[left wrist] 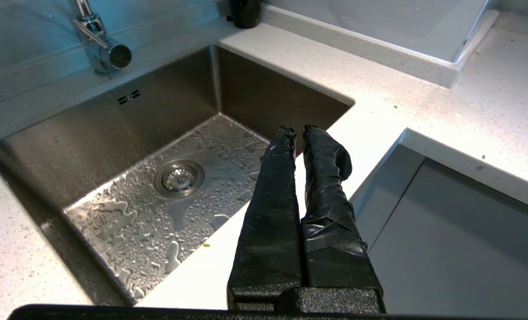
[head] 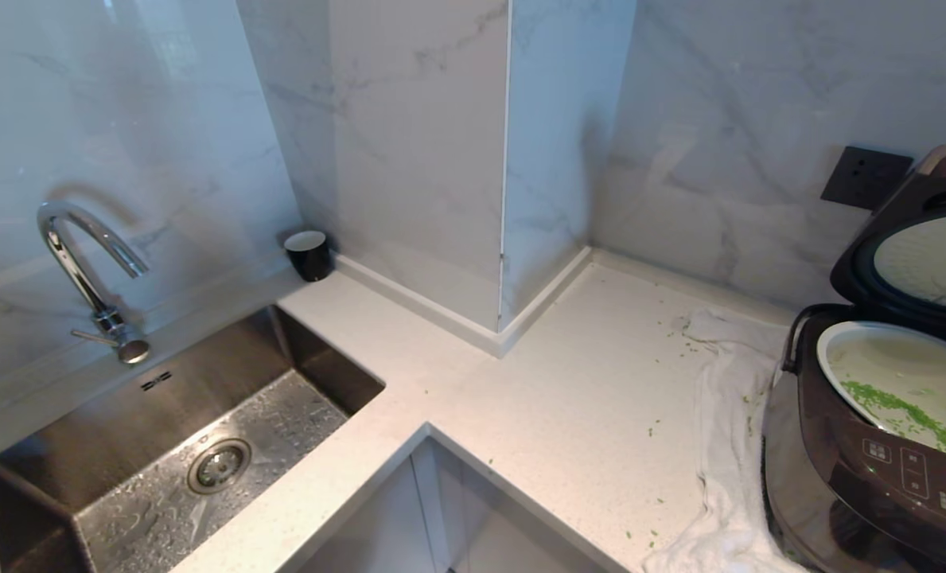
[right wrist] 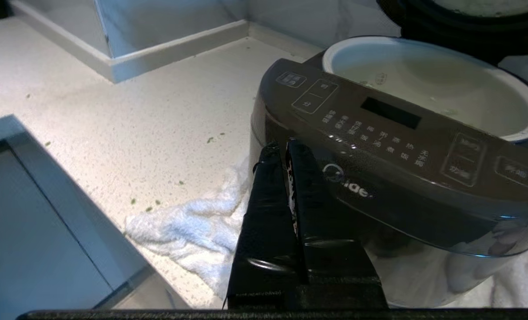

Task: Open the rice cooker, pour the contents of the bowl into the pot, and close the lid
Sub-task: Pour the water from the bowl into the rice cooker

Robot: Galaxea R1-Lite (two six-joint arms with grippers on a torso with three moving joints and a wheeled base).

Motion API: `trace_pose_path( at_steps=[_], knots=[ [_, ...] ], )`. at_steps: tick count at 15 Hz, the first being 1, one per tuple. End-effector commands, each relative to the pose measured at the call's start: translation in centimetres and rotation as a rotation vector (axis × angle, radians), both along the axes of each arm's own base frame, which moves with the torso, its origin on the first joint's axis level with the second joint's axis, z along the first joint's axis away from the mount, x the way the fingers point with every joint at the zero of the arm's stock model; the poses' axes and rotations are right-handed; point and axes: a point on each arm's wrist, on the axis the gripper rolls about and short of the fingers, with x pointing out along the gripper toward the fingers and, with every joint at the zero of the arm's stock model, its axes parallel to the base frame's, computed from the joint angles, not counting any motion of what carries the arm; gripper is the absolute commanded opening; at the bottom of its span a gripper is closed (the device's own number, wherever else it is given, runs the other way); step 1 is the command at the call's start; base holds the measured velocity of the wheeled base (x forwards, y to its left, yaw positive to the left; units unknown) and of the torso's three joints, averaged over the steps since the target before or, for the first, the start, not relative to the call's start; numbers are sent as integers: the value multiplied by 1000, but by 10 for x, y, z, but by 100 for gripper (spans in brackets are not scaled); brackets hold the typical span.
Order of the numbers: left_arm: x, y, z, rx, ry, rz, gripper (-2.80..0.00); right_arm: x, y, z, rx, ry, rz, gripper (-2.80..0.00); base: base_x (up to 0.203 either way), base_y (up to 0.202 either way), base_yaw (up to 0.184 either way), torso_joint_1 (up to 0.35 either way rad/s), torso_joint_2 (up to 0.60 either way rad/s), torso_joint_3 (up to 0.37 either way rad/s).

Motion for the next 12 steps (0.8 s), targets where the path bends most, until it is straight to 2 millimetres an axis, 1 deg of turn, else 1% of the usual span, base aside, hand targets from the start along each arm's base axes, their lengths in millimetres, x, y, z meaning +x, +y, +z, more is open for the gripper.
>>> trace_pose_path(
  at_steps=[1,3,6,12],
  knots=[
    [0,0,-2,-1,5,0,-280,1,0,-6,-9,27,15,-280,0,0,0,0,0,0],
    [0,0,-2,-1,5,0,-280,1,0,-7,-9,47,14,-280,0,0,0,0,0,0],
    [0,0,-2,-1,5,0,-280,1,0,-5,51,25,-11,-280,0,0,0,0,0,0],
    [0,0,-2,-1,5,0,-280,1,0,-5,57,21,-14,-280,0,0,0,0,0,0]
  ],
)
